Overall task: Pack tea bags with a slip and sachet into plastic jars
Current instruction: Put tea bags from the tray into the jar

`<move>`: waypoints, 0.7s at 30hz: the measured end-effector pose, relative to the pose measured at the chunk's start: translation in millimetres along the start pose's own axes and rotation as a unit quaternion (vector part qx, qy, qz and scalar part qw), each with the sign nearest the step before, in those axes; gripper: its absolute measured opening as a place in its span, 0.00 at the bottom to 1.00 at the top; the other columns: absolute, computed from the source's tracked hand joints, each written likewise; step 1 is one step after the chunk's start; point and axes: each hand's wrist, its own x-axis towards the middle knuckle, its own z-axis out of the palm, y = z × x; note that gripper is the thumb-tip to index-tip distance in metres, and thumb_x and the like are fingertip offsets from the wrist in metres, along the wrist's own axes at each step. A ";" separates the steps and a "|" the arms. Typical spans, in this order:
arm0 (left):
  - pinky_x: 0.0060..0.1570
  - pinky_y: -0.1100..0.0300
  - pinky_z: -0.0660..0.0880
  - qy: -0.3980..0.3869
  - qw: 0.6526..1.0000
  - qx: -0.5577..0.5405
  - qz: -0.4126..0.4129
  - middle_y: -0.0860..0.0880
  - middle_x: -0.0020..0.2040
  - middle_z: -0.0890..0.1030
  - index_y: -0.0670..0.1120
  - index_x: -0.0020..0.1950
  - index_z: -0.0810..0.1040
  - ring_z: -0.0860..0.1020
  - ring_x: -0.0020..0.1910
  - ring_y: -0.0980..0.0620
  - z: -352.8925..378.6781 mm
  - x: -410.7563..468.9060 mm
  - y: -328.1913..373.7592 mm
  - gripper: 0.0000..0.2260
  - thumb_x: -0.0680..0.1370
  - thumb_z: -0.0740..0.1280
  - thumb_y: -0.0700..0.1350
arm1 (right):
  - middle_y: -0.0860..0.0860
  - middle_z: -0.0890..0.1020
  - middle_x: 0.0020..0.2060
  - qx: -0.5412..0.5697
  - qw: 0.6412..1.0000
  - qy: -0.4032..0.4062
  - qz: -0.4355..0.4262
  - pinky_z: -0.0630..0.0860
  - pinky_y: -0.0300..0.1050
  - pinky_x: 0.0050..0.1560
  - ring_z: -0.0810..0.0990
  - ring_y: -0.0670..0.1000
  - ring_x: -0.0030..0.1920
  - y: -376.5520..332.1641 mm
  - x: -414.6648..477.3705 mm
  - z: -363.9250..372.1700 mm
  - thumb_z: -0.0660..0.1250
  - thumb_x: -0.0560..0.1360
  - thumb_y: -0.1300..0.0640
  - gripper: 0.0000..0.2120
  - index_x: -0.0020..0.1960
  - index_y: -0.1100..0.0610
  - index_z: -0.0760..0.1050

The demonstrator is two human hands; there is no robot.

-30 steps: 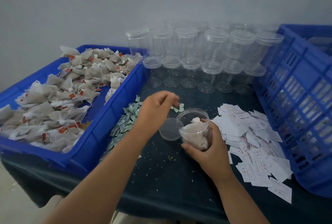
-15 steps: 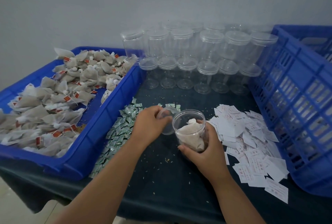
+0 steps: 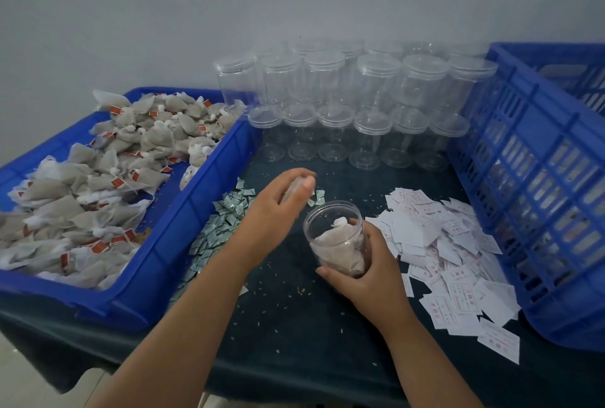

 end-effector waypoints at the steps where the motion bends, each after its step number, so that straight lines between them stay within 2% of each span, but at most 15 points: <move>1: 0.57 0.63 0.75 -0.011 0.997 0.070 0.038 0.67 0.59 0.78 0.68 0.63 0.76 0.76 0.61 0.67 -0.3 -0.8 2.3 0.20 0.76 0.59 0.72 | 0.41 0.83 0.65 -0.006 1.000 0.000 -0.003 0.80 0.39 0.63 0.82 0.46 0.66 0.2 0.4 0.7 0.86 0.63 0.40 0.40 0.70 0.38 0.73; 4: 0.57 0.69 0.68 -0.114 0.967 0.208 0.098 0.67 0.63 0.75 0.70 0.67 0.72 0.72 0.62 0.70 5.2 -7.3 10.5 0.24 0.74 0.62 0.75 | 0.45 0.84 0.63 -0.019 1.000 -0.011 -0.003 0.83 0.54 0.62 0.84 0.50 0.63 2.4 1.8 1.0 0.87 0.64 0.41 0.41 0.71 0.44 0.74; 8: 0.64 0.62 0.67 -0.157 0.940 0.283 0.111 0.64 0.65 0.71 0.69 0.71 0.68 0.69 0.67 0.62 19.5 -14.5 13.5 0.32 0.69 0.68 0.76 | 0.45 0.85 0.59 -0.038 0.999 -0.016 0.001 0.85 0.57 0.55 0.86 0.50 0.59 2.0 1.6 -0.4 0.87 0.64 0.41 0.39 0.69 0.44 0.74; 10: 0.62 0.67 0.66 -0.149 0.947 0.266 0.106 0.66 0.64 0.71 0.70 0.70 0.68 0.69 0.66 0.65 20.4 -14.2 13.6 0.31 0.69 0.68 0.76 | 0.44 0.84 0.60 -0.042 0.999 -0.013 -0.001 0.85 0.56 0.56 0.85 0.50 0.59 1.9 0.9 0.3 0.87 0.64 0.40 0.39 0.69 0.43 0.74; 11: 0.59 0.69 0.66 -0.128 0.960 0.230 0.091 0.67 0.64 0.73 0.71 0.69 0.70 0.70 0.65 0.67 18.3 -13.3 12.7 0.28 0.70 0.66 0.75 | 0.44 0.84 0.61 -0.044 0.999 -0.007 -0.003 0.84 0.55 0.57 0.85 0.49 0.60 2.2 0.3 0.8 0.87 0.63 0.40 0.39 0.69 0.43 0.74; 14: 0.54 0.71 0.70 0.008 0.994 0.105 0.020 0.73 0.58 0.78 0.69 0.64 0.75 0.74 0.59 0.74 7.9 -9.6 -3.6 0.19 0.76 0.59 0.72 | 0.41 0.83 0.63 -0.036 0.999 0.015 0.005 0.82 0.52 0.62 0.83 0.46 0.63 3.1 -0.8 1.8 0.87 0.62 0.39 0.41 0.70 0.41 0.73; 16: 0.60 0.64 0.76 0.042 0.987 0.156 -0.005 0.72 0.58 0.80 0.65 0.66 0.77 0.77 0.57 0.71 4.3 -10.4 -22.8 0.18 0.80 0.58 0.68 | 0.41 0.83 0.64 -0.022 0.999 0.027 0.017 0.82 0.53 0.64 0.82 0.45 0.64 3.7 -0.3 1.6 0.86 0.61 0.38 0.42 0.70 0.41 0.73; 17: 0.61 0.60 0.77 0.038 0.977 0.209 -0.009 0.68 0.60 0.81 0.62 0.69 0.77 0.79 0.57 0.67 4.3 -11.3 -33.8 0.18 0.82 0.60 0.64 | 0.40 0.83 0.64 -0.015 0.999 0.031 0.021 0.82 0.53 0.64 0.82 0.45 0.64 4.3 0.1 1.3 0.86 0.61 0.37 0.42 0.70 0.42 0.73; 19: 0.54 0.61 0.77 0.017 0.954 0.299 0.014 0.59 0.59 0.84 0.60 0.70 0.78 0.81 0.55 0.58 6.9 -12.8 -53.0 0.16 0.84 0.62 0.59 | 0.40 0.83 0.64 -0.004 0.999 0.034 0.027 0.82 0.52 0.65 0.82 0.44 0.65 4.6 0.2 1.2 0.86 0.60 0.37 0.42 0.70 0.41 0.73; 21: 0.46 0.62 0.74 -0.028 0.931 0.359 0.064 0.58 0.55 0.84 0.59 0.67 0.80 0.79 0.52 0.56 11.1 -13.6 -60.3 0.17 0.81 0.61 0.60 | 0.40 0.82 0.65 0.003 0.999 0.035 0.025 0.81 0.52 0.66 0.82 0.44 0.66 3.8 -0.7 1.5 0.86 0.60 0.38 0.43 0.71 0.41 0.73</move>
